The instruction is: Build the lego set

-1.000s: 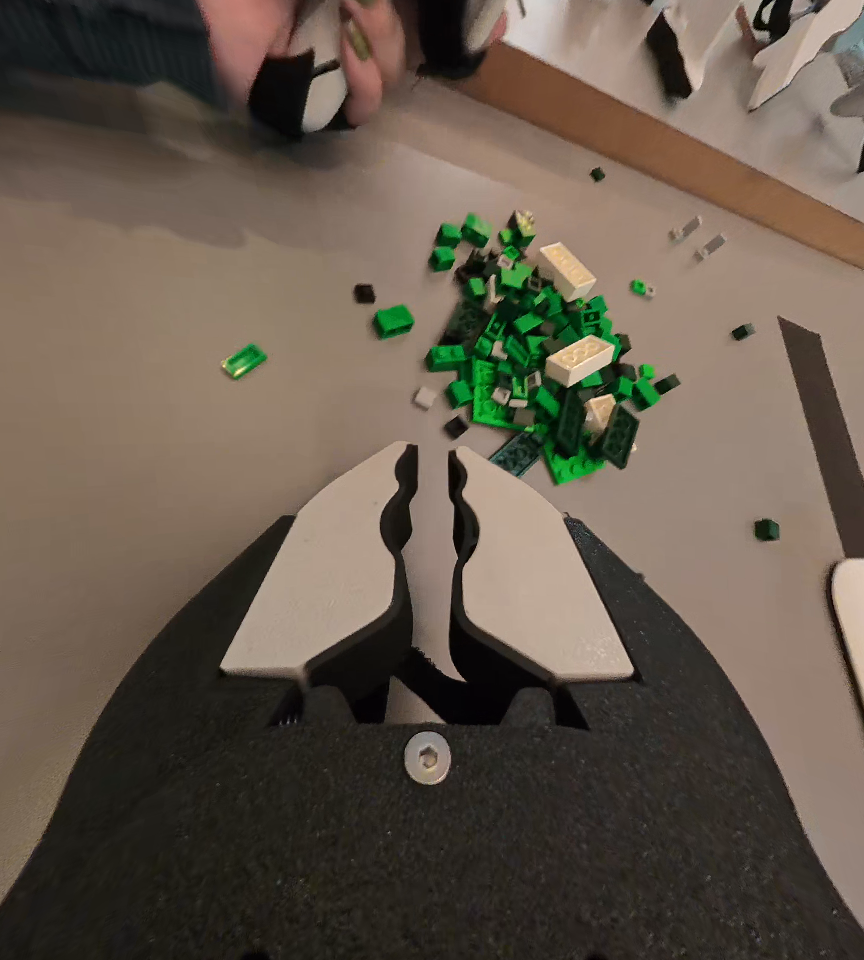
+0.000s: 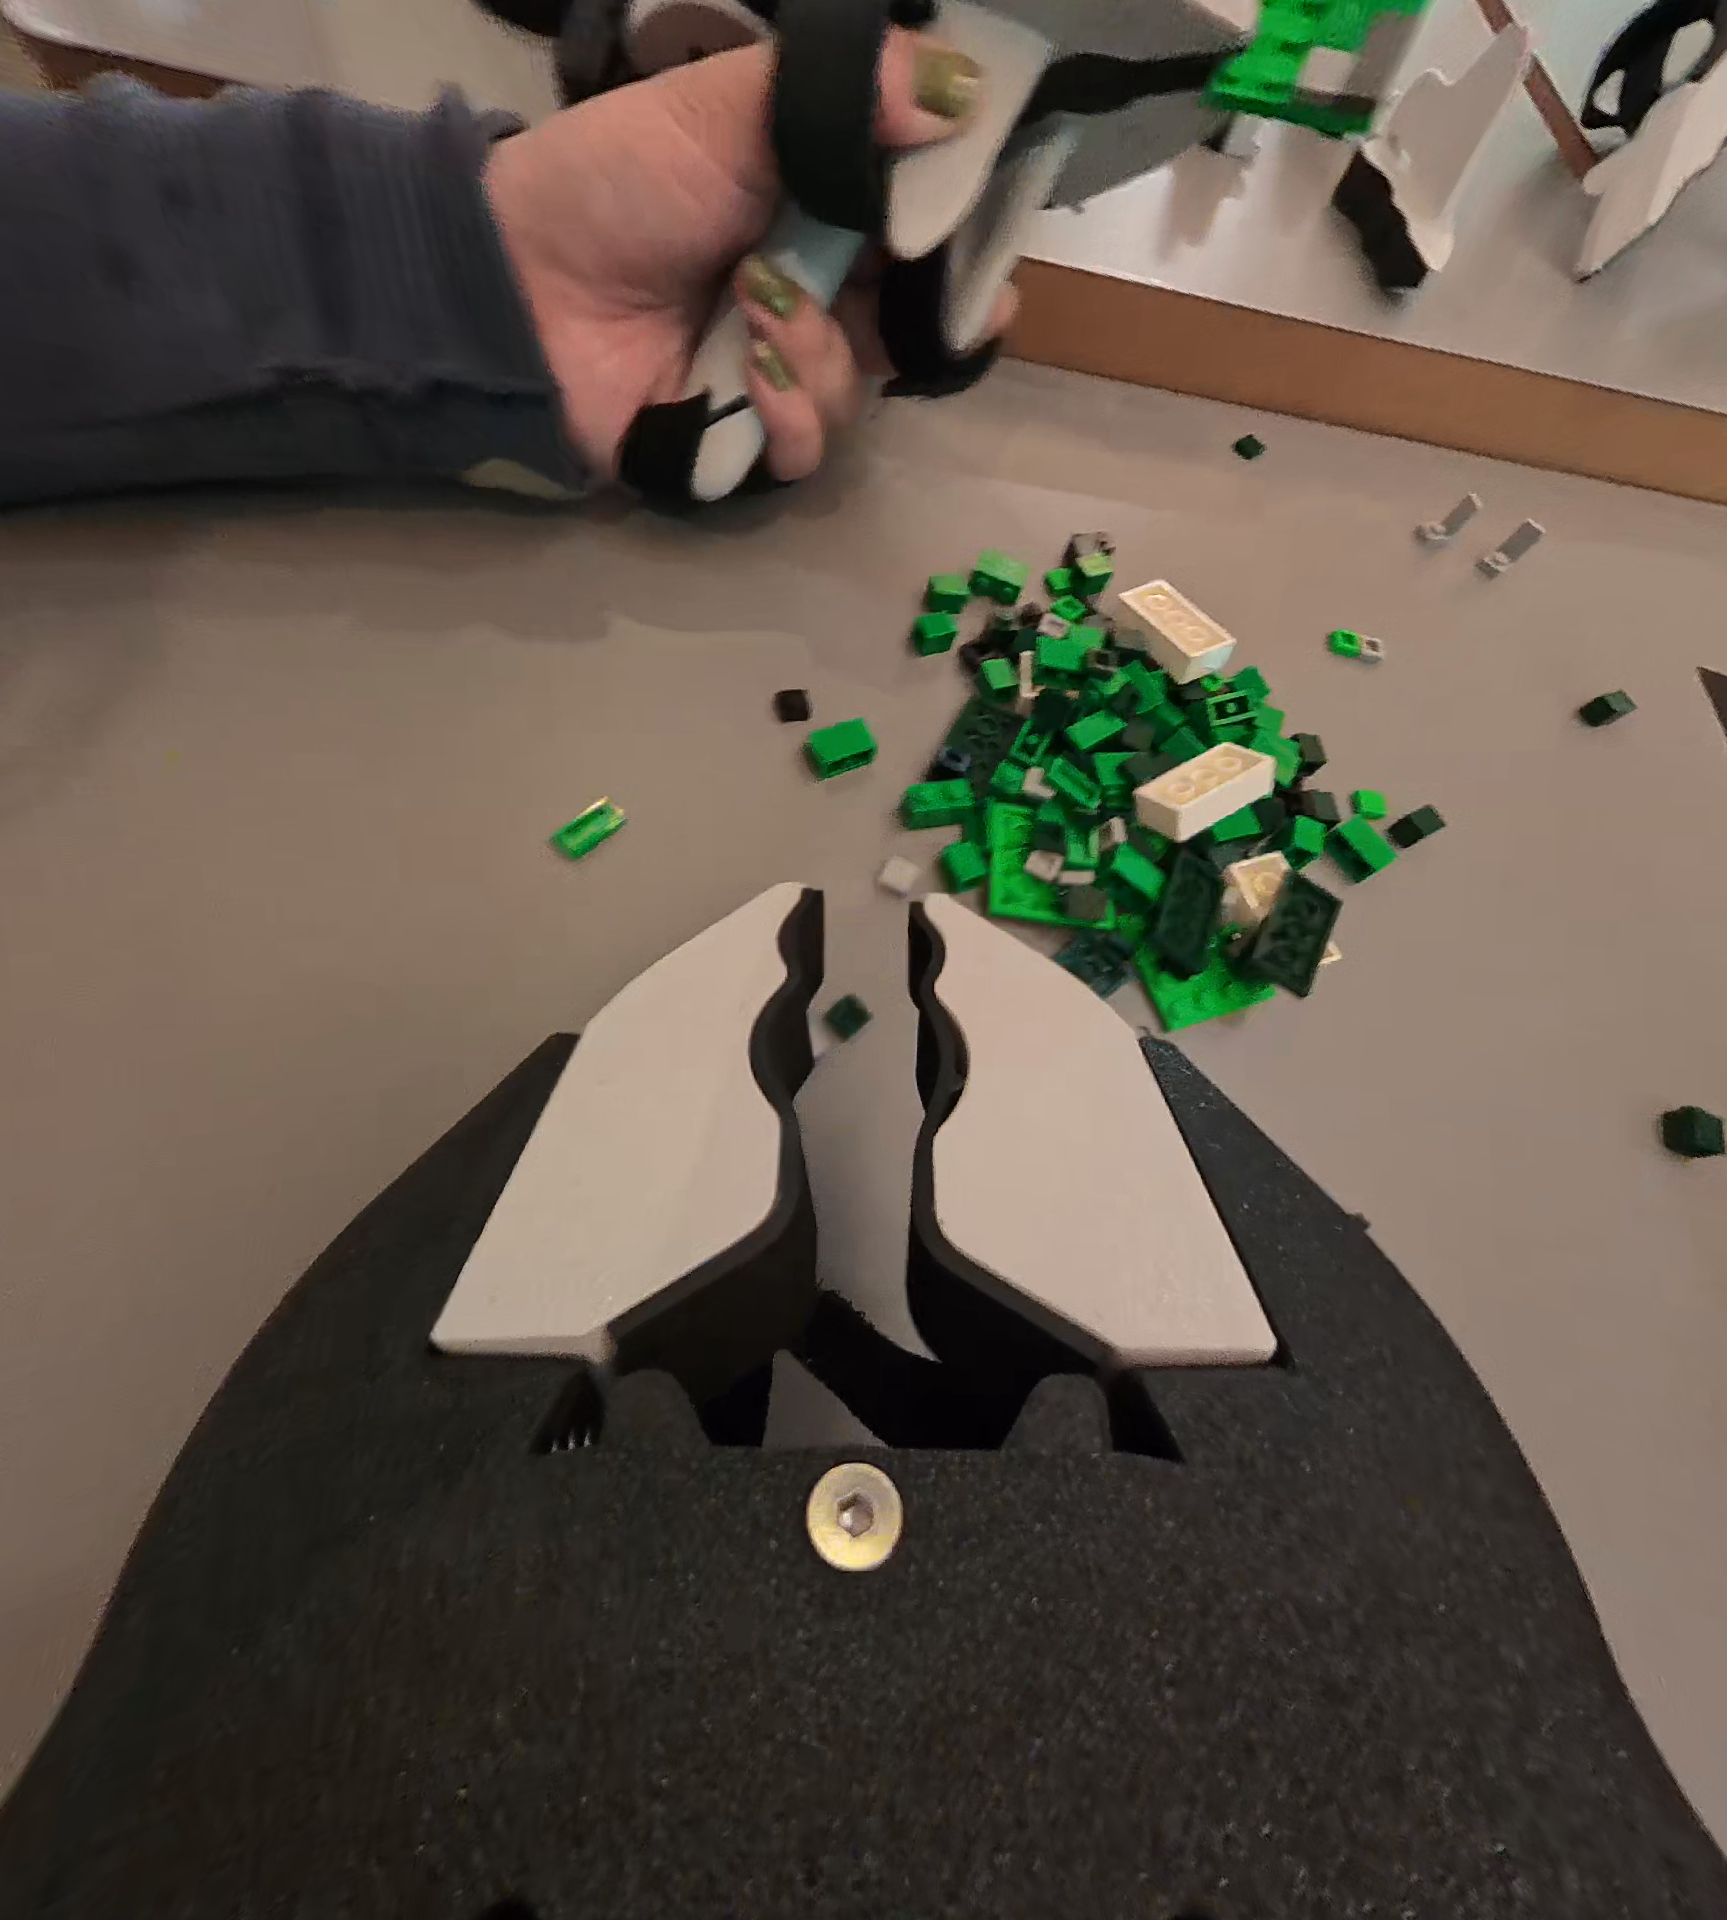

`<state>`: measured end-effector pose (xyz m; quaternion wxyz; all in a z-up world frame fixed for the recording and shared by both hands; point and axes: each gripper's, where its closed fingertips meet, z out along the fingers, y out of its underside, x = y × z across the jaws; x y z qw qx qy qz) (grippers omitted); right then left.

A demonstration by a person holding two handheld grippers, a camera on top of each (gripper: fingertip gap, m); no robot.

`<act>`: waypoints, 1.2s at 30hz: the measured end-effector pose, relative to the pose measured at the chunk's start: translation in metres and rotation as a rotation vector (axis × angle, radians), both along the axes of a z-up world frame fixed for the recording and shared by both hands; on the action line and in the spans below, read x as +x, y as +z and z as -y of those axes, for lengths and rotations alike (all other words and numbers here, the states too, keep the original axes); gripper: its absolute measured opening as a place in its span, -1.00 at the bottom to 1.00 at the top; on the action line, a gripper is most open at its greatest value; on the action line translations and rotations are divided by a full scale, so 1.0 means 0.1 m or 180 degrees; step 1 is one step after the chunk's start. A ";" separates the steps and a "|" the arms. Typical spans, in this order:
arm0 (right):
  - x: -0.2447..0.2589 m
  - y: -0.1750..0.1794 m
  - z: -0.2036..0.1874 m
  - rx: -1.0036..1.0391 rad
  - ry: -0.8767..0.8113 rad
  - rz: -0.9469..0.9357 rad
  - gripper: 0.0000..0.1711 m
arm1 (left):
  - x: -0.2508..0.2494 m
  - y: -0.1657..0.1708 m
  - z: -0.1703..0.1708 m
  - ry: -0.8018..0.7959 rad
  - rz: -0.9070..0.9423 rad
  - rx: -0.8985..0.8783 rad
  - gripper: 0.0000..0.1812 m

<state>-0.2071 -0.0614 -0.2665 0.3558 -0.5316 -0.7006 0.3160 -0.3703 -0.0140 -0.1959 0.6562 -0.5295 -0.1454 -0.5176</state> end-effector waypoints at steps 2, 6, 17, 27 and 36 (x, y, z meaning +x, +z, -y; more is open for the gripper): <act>0.15 -0.02 0.11 0.0110 0.0102 -0.0050 -0.73 | 0.02 0.00 0.00 -0.0051 0.0011 0.0004 -0.97; 0.51 -0.22 0.27 0.0049 0.0161 0.0240 -0.73 | 0.19 0.03 0.02 -0.0319 -0.0200 0.0017 -0.97; 0.83 -0.34 0.10 -0.0069 -0.0539 0.0392 -0.72 | 0.76 0.00 0.02 -0.0663 -0.1199 0.0038 -0.96; -0.20 -0.16 -0.13 0.0570 -0.0024 0.0548 -0.97 | 0.51 -0.01 -0.01 -0.0224 -0.1239 -0.0019 -0.97; -0.52 -0.39 -0.33 0.0325 -0.0095 0.1132 -0.89 | 0.54 -0.01 -0.01 -0.0299 -0.1210 -0.0020 -0.96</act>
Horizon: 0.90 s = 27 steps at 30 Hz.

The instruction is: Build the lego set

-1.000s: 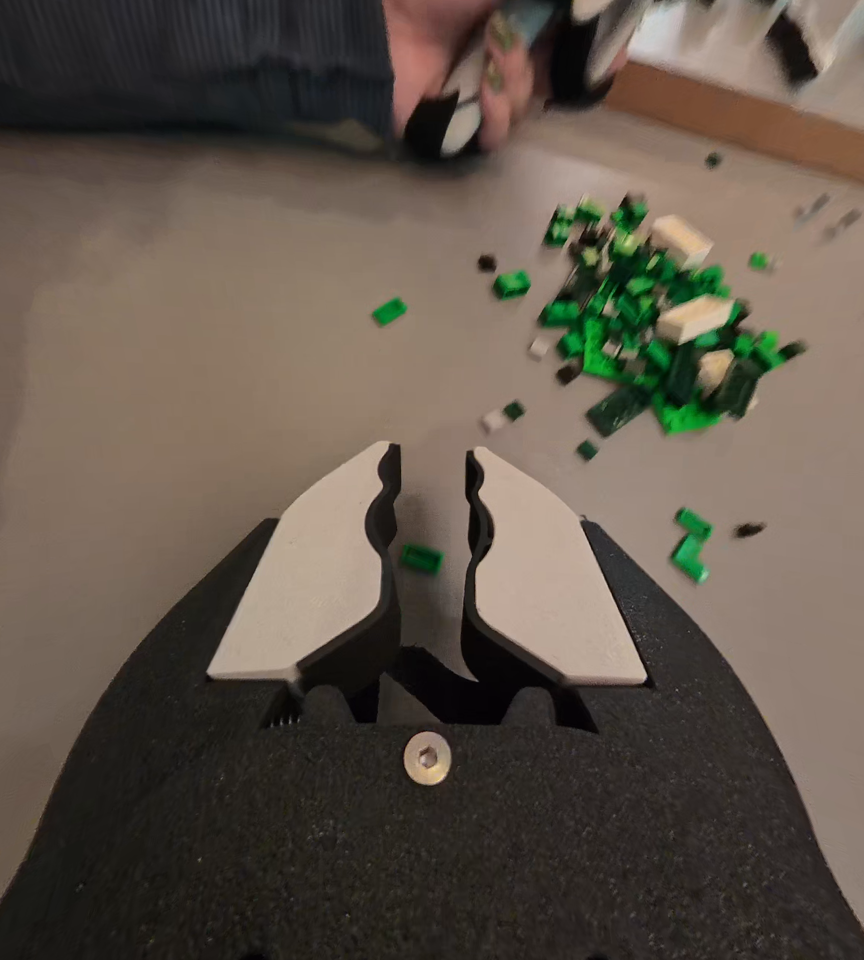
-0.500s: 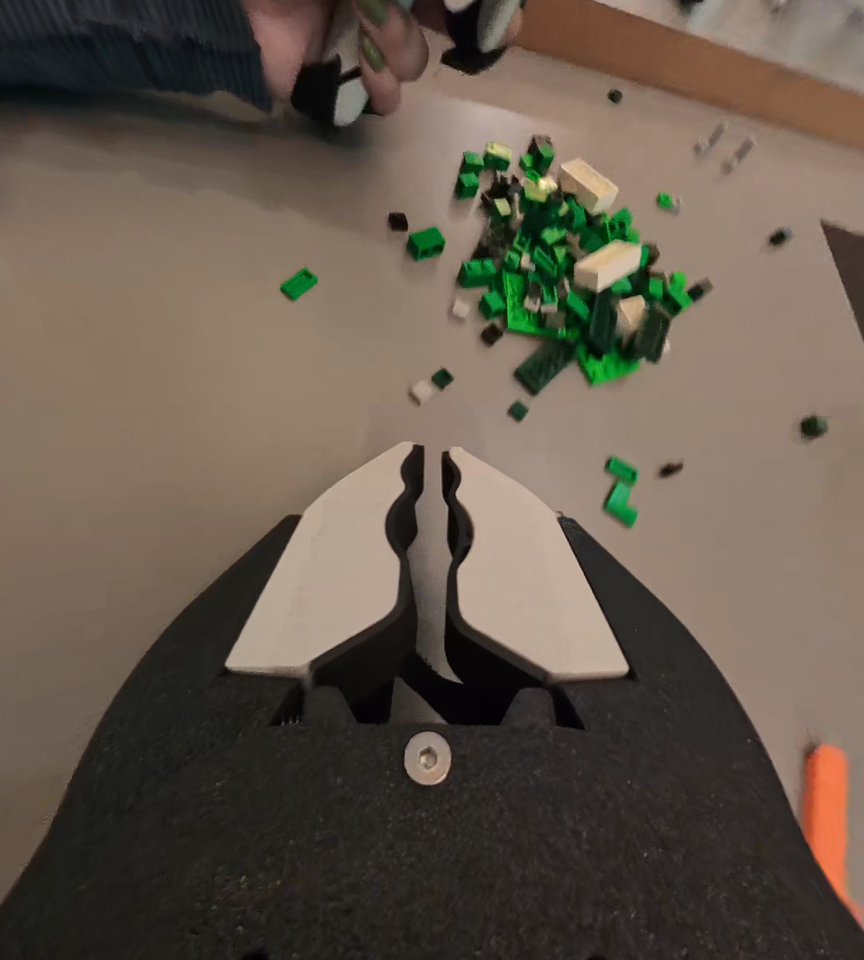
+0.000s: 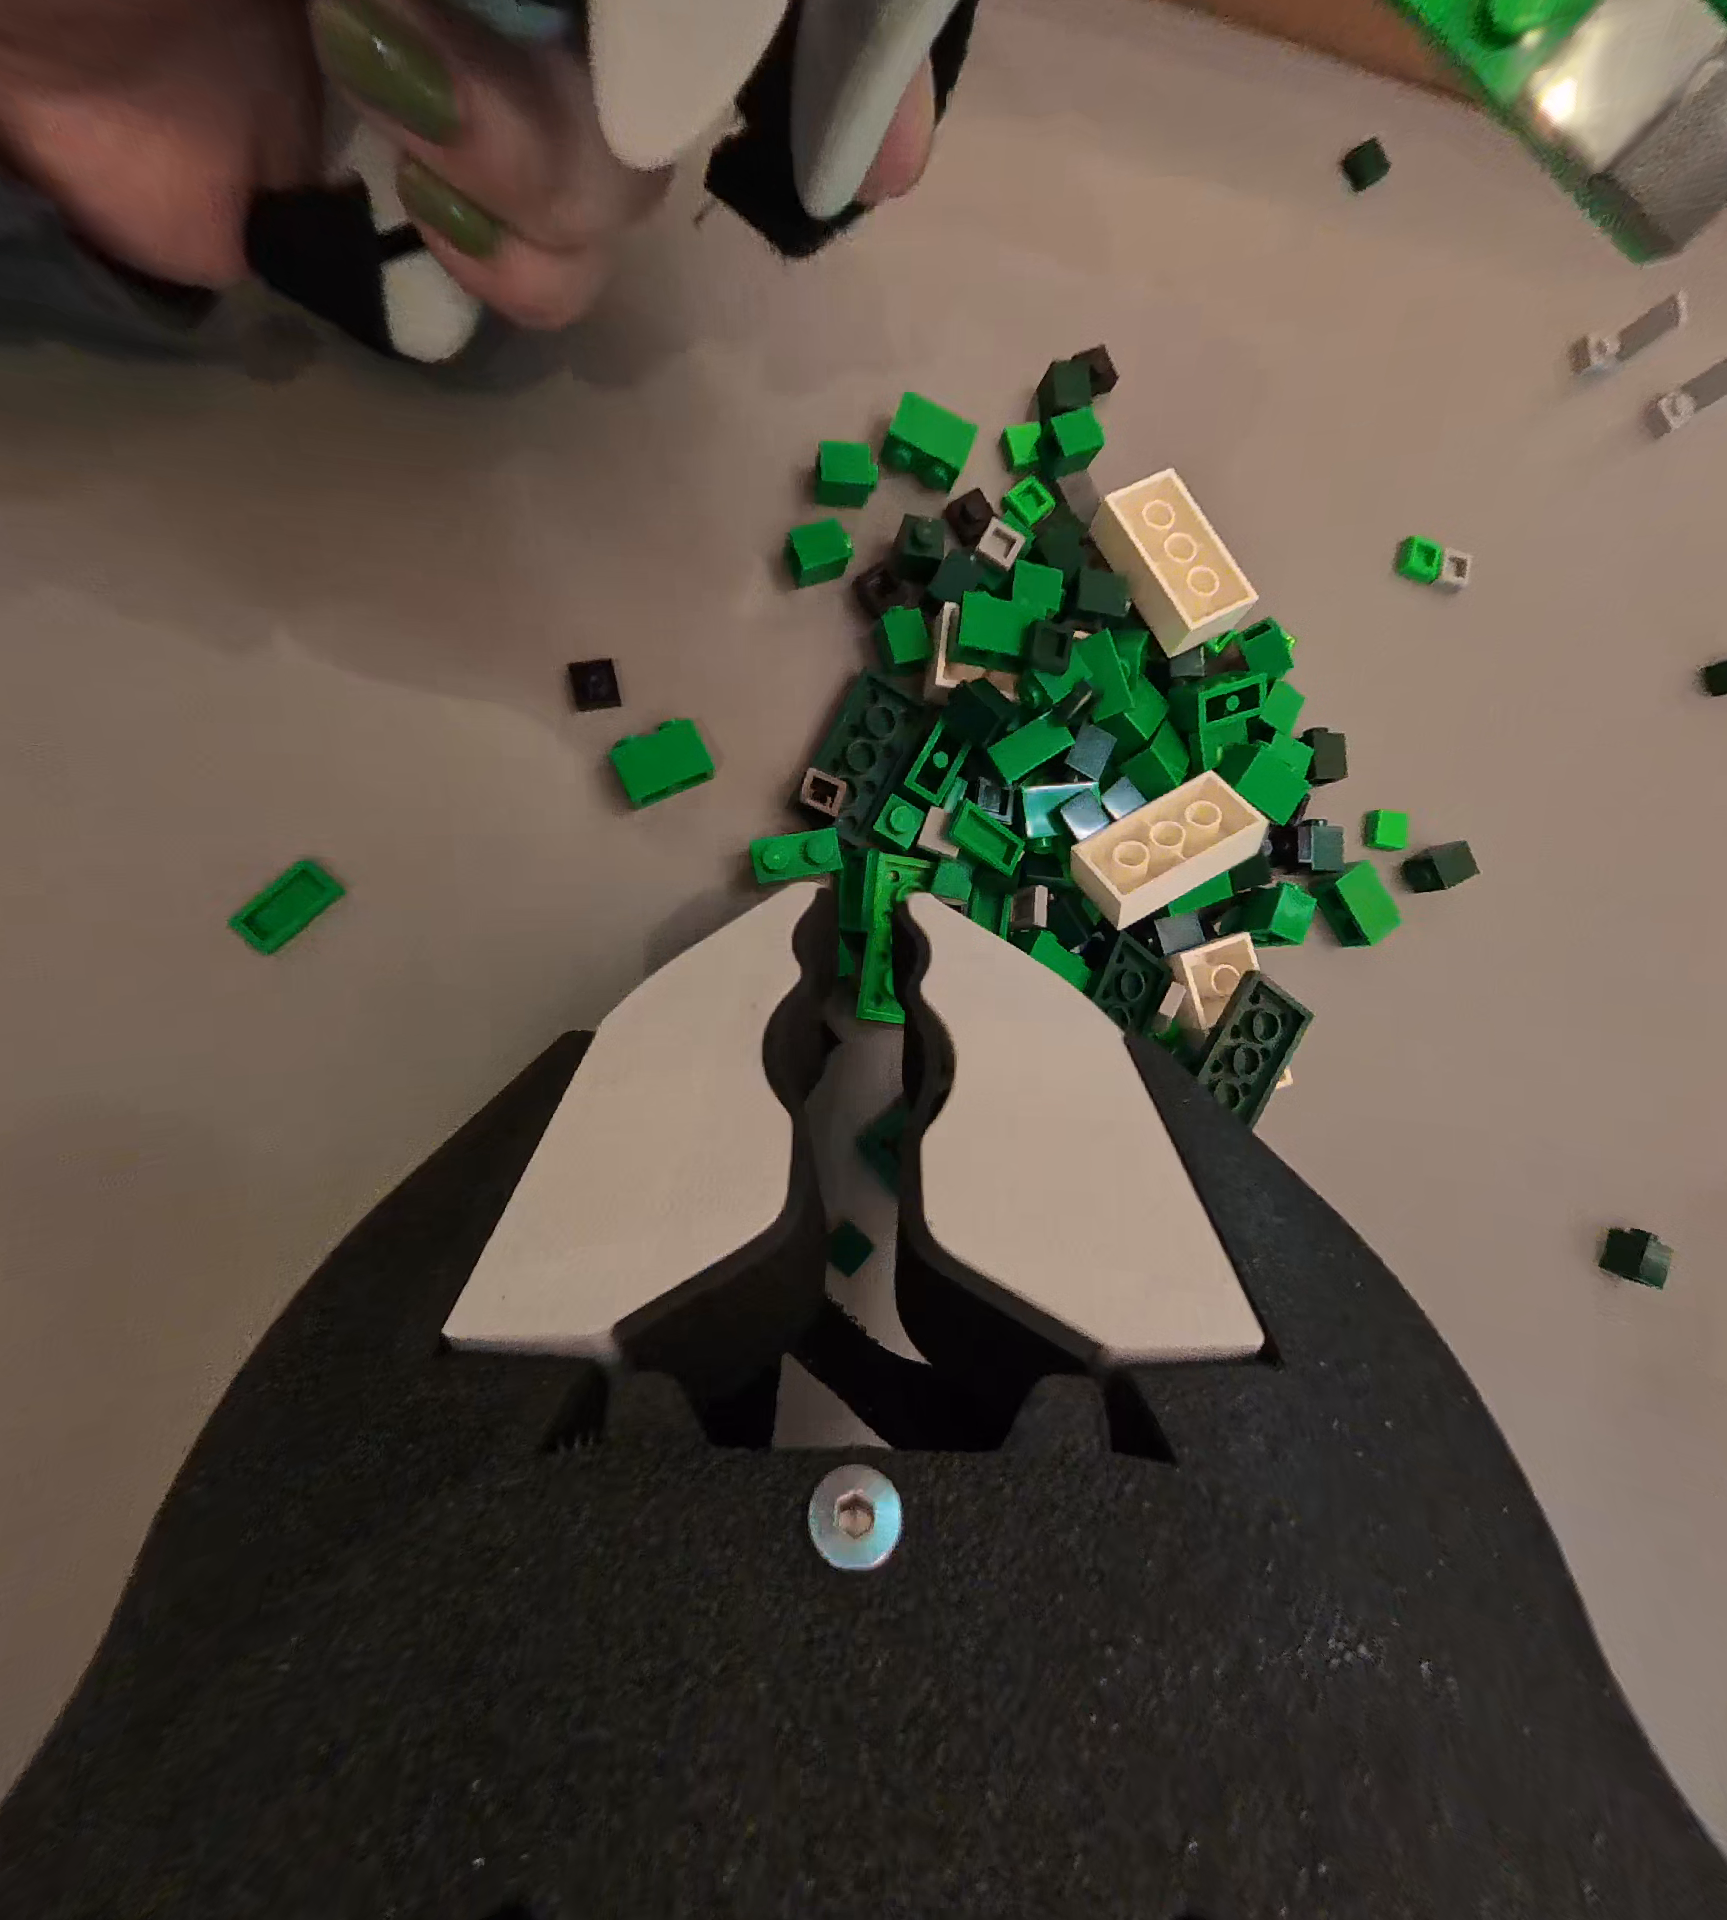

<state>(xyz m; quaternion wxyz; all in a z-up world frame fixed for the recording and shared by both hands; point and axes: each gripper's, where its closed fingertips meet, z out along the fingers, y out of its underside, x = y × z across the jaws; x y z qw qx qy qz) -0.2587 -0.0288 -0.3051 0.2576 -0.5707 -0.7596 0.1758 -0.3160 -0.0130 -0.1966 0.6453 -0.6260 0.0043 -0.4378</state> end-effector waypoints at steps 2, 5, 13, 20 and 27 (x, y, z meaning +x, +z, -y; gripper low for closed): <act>0.01 -0.04 -0.01 0.0039 0.0022 0.0165 -0.89 | 0.01 0.00 0.00 -0.0018 -0.0002 -0.0004 -0.96; 0.02 -0.08 -0.02 0.0067 0.0052 0.0357 -0.90 | 0.02 -0.01 0.00 -0.0031 0.0012 -0.0010 -0.97; -0.03 -0.10 -0.01 0.0193 0.0147 0.0461 -0.93 | -0.01 0.00 0.00 -0.0034 0.0076 -0.0009 -0.97; 0.00 -0.08 -0.04 0.0980 0.0490 0.0184 -0.98 | 0.00 0.01 0.00 -0.0047 0.0106 -0.0009 -0.97; 0.24 0.26 -0.06 0.2531 0.0813 -0.0608 -0.98 | 0.01 0.02 0.01 -0.0071 0.0143 -0.0004 -0.97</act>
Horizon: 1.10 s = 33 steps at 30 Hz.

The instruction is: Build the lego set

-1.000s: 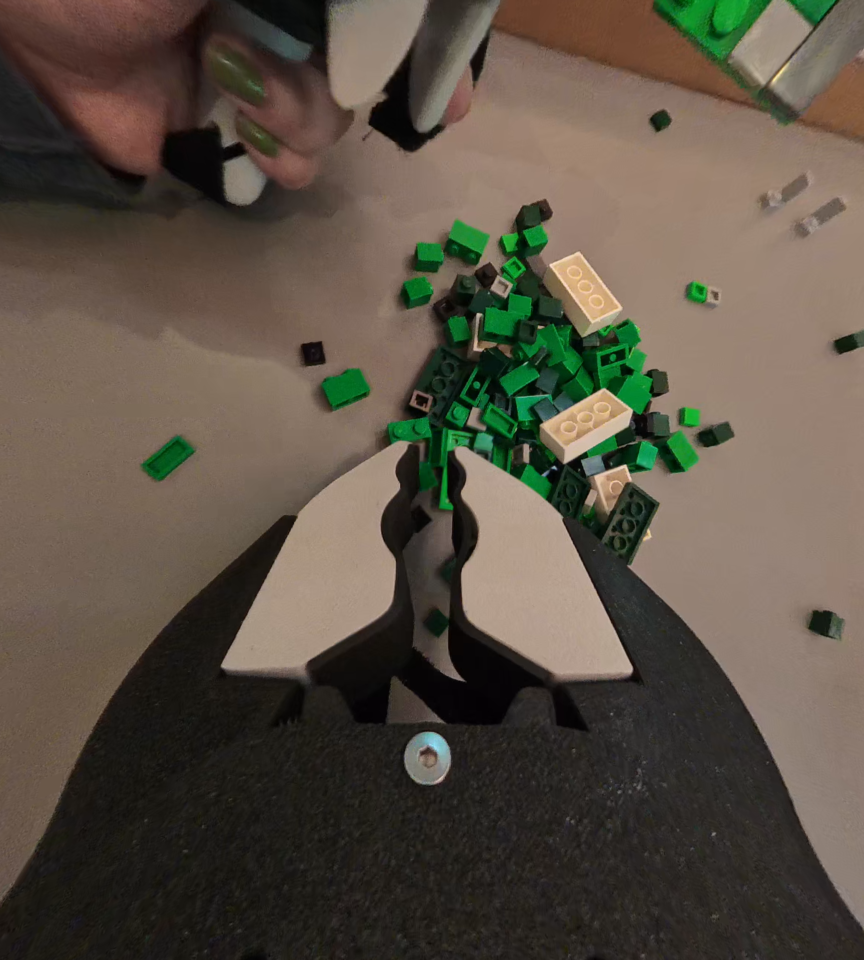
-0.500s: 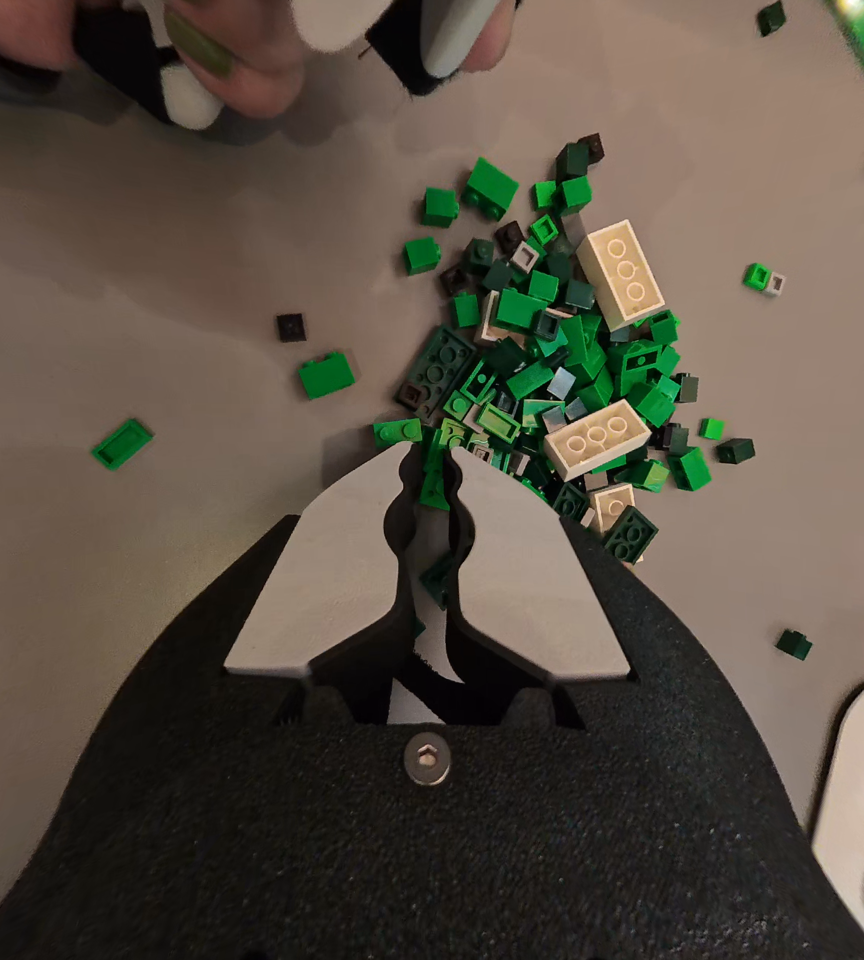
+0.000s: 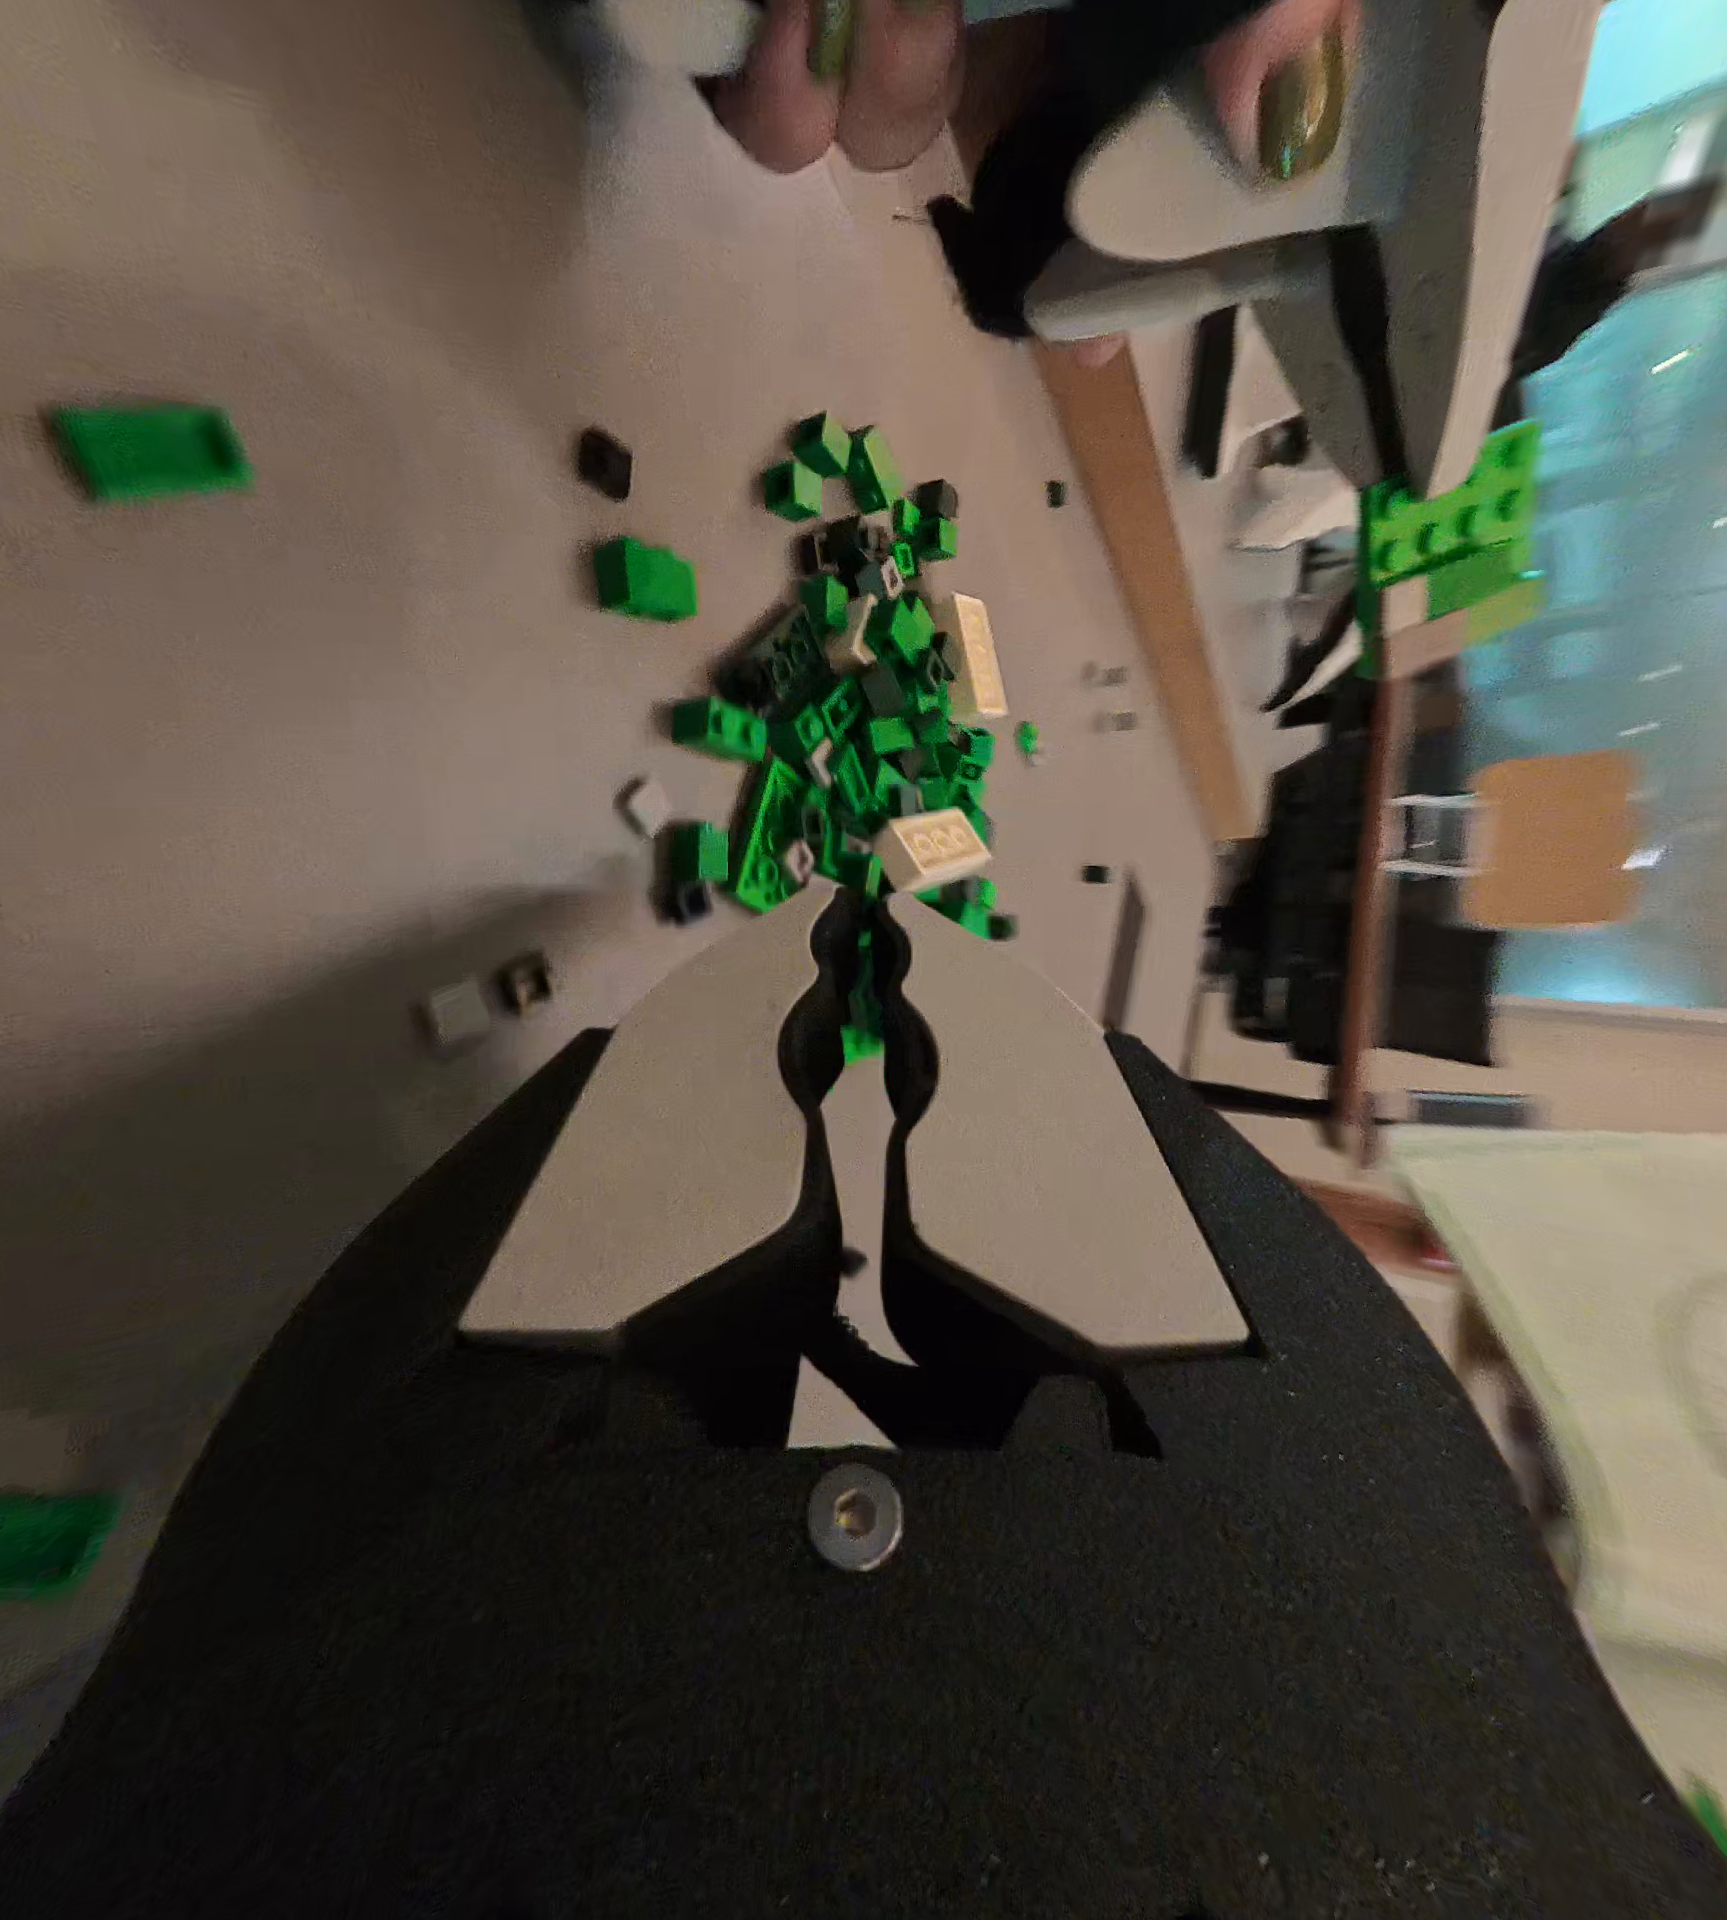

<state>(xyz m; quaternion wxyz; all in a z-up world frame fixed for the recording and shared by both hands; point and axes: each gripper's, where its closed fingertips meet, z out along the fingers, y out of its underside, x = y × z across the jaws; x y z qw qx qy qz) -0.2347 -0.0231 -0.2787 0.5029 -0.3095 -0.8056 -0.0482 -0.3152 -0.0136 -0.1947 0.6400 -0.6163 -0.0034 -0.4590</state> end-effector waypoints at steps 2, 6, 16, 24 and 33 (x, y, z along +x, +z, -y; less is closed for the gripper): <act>0.23 0.02 0.01 0.0329 0.0059 0.0013 -0.98 | 0.01 0.00 0.00 -0.0007 0.0004 -0.0002 -0.96; 0.82 -0.05 -0.06 0.0946 0.0083 0.0403 -0.98 | 0.05 0.02 0.01 -0.0055 0.0007 0.0011 -0.96; 1.41 -0.32 -0.01 0.1484 0.0690 0.1345 -0.98 | 0.13 0.00 0.00 -0.0120 -0.0063 -0.0018 -0.97; 1.50 -0.35 0.14 0.1448 0.1123 0.1470 -0.97 | 0.10 0.01 0.01 -0.0119 -0.0016 -0.0004 -0.97; 1.55 -0.21 0.15 -0.2274 -0.0942 0.0678 -0.86 | 0.34 -0.03 0.04 -0.0727 0.0290 -0.0287 -0.97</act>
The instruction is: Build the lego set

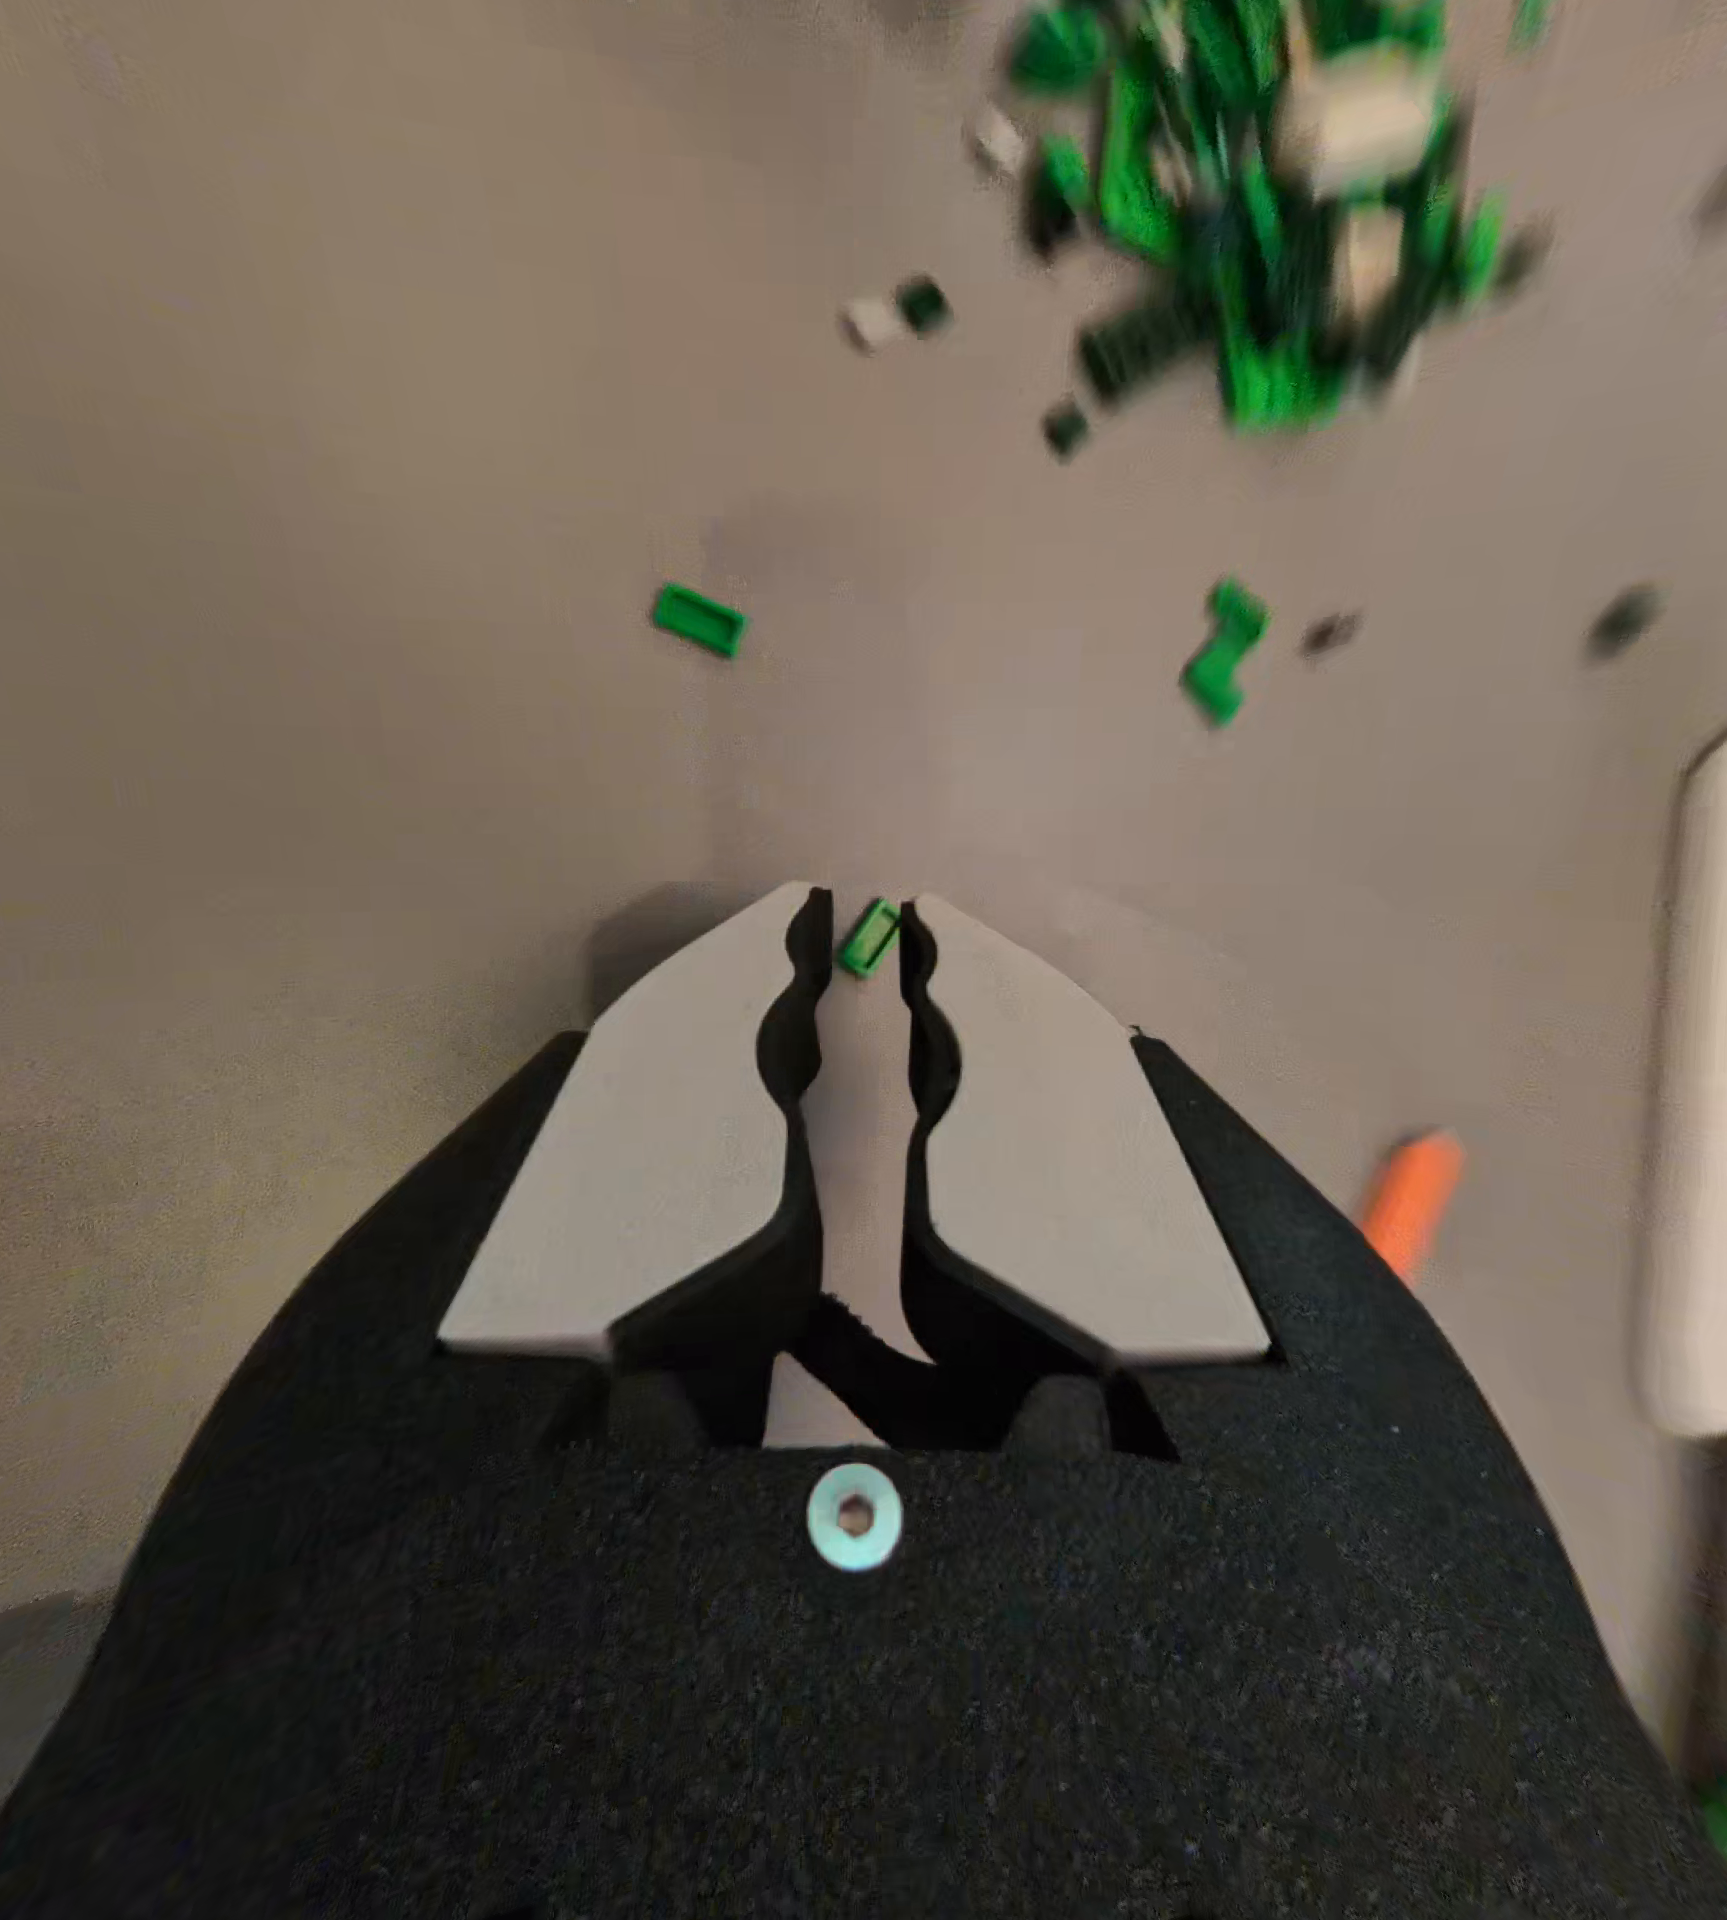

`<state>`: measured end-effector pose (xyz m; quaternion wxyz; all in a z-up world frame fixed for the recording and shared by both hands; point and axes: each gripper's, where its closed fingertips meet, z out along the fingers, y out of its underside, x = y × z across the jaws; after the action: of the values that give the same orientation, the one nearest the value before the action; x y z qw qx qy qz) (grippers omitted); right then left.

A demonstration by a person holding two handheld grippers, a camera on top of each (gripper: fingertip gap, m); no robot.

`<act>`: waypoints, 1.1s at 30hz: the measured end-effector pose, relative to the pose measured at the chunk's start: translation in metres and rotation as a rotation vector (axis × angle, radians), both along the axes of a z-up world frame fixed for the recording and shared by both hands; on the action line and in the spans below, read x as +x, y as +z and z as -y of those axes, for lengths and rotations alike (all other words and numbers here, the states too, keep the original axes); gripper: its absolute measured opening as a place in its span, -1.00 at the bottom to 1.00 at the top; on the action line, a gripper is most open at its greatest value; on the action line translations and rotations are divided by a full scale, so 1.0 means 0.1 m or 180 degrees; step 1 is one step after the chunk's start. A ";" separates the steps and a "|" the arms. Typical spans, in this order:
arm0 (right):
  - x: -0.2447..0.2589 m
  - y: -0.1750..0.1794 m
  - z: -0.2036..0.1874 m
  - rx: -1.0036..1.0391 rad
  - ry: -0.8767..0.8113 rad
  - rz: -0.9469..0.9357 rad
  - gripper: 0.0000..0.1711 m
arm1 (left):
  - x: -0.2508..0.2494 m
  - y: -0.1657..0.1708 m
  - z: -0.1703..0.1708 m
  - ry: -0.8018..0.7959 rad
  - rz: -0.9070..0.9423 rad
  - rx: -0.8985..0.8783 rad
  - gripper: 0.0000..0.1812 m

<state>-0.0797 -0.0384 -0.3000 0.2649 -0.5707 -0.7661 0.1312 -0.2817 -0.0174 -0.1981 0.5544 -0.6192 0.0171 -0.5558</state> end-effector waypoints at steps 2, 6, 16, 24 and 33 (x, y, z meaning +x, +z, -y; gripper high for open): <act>0.00 -0.05 -0.01 -0.0699 -0.0604 0.0012 -0.83 | 0.13 -0.01 0.03 -0.0301 0.0149 -0.0162 -0.97; 0.04 -0.15 -0.06 -0.0944 -0.1081 0.0170 -0.86 | 0.34 -0.13 0.07 -0.0601 -0.0023 -0.0367 -0.96; 0.02 -0.14 -0.05 -0.0593 -0.1002 0.0096 -0.92 | 0.84 -0.19 0.27 -0.1163 -0.0606 -0.0324 -0.97; -0.23 0.16 0.14 -0.0290 -0.0602 -0.0237 -0.92 | 1.42 -0.39 0.40 -0.1236 -0.1422 -0.0232 -0.97; -0.32 0.29 0.23 -0.0241 -0.0497 -0.0367 -0.93 | 1.50 -0.59 0.43 -0.1356 -0.1648 -0.0465 -0.97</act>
<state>-0.1116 -0.0619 -0.2712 0.2962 -0.6298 -0.6972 0.1716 -0.1320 -0.0607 -0.2571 0.3572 -0.7604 0.2464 -0.4832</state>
